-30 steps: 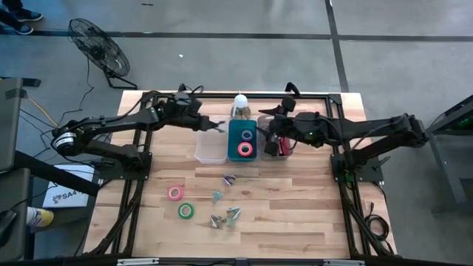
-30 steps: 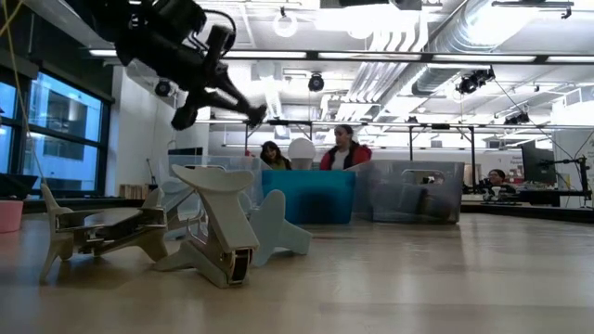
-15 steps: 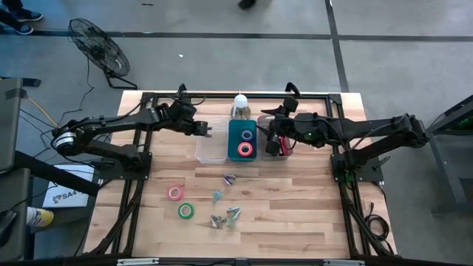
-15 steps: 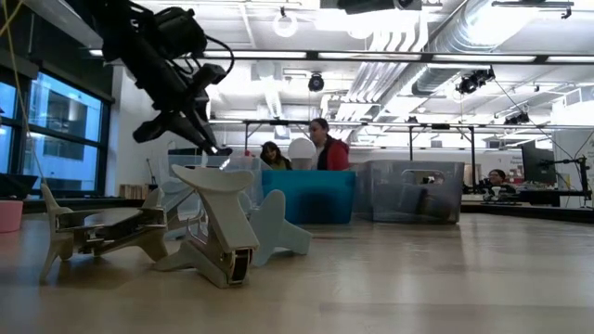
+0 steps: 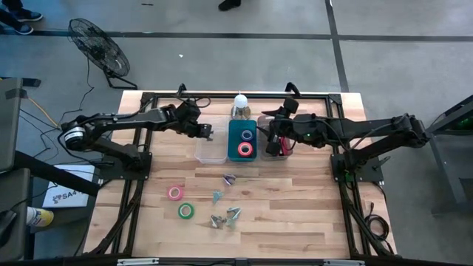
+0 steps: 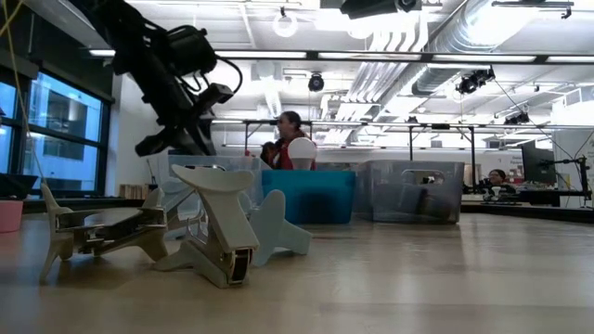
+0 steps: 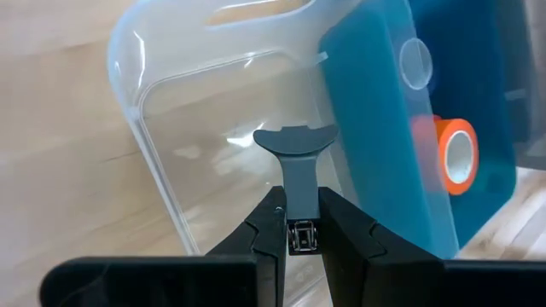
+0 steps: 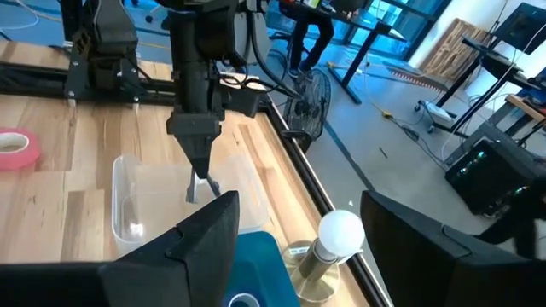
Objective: Pick and place Stapler, Stapler remover, tape
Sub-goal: Put the black staple remover into the transparent bin, then put the pink tape into the blue bin
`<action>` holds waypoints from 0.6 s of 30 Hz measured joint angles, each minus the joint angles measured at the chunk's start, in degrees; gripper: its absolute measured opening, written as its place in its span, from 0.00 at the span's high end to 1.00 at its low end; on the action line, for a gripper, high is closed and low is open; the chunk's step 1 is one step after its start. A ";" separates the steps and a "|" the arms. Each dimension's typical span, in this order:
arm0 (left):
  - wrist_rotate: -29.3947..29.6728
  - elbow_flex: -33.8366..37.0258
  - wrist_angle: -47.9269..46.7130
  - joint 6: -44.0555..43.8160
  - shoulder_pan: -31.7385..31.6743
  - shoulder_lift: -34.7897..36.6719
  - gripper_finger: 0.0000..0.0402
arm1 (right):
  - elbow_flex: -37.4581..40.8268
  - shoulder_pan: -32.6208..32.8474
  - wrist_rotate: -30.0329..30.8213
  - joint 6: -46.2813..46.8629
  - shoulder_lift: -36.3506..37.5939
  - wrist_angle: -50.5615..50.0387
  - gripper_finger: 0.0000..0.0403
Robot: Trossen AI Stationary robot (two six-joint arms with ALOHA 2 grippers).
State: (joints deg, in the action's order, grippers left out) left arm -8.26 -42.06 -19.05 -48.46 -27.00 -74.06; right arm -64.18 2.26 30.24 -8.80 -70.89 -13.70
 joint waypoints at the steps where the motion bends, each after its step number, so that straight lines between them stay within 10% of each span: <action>1: 0.06 0.00 0.00 -0.01 0.00 -0.11 0.89 | 0.00 0.00 0.00 0.01 0.00 -0.36 0.41; 18: -1.23 0.00 0.00 -0.27 0.00 -0.49 0.78 | 0.00 0.00 -0.39 1.37 -0.02 -0.93 0.41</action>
State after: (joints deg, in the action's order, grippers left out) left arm -9.50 -42.06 -19.05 -48.73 -27.00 -74.54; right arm -64.18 2.26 29.85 -7.43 -70.91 -14.63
